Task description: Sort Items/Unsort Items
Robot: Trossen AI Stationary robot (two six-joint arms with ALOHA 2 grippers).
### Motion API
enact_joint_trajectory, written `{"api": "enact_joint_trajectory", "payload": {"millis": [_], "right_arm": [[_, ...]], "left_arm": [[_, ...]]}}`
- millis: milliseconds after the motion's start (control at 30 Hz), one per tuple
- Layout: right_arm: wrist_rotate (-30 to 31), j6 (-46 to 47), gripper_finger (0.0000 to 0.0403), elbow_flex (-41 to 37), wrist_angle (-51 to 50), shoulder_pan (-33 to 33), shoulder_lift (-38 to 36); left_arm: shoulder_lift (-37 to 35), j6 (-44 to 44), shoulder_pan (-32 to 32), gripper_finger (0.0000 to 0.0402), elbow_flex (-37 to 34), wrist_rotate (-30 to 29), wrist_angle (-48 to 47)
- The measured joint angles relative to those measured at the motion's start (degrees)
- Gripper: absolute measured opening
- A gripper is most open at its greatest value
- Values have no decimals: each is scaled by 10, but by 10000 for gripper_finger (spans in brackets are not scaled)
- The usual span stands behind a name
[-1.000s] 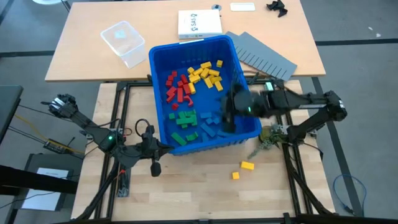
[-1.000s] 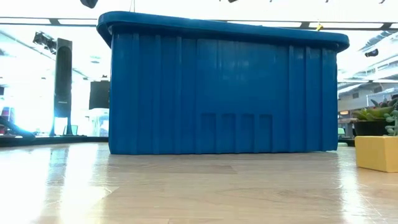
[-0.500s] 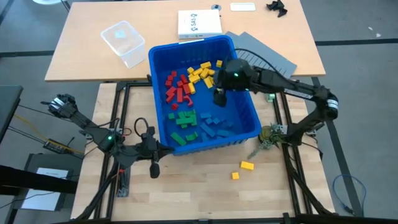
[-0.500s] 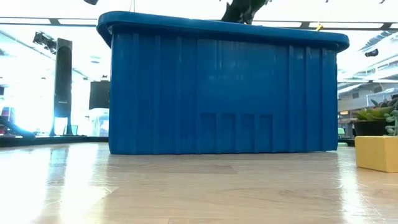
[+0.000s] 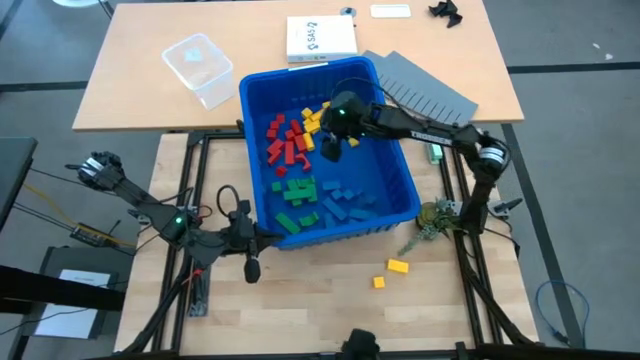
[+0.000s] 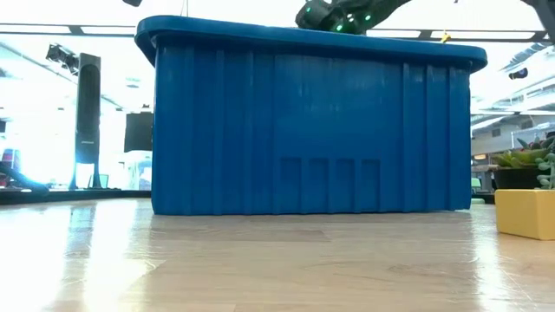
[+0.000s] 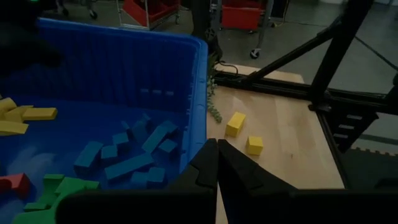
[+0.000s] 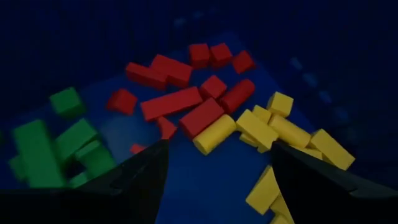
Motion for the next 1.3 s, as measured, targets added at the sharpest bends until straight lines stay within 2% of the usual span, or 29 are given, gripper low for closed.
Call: {"api": "enact_joint_trajectory", "payload": {"millis": [267,633,833,1133,1300], "right_arm": [[1,4,278,88,-48,-32,99],[20,62,277,93,-70,-66,165],[20,76,277,93,-91,-81,181],[24,116,306,85,-87,-99,181],[20,120,307,53,-71,-107,180]], "left_arm": [[6,-1,0,15,0,-8,-1],[7,0,0,38,0,-41,-7],[7,2,8,63,0,-43,-7],[6,16,11,134,0,-40,5],[-12,16,6,143,0,-33,14]]}}
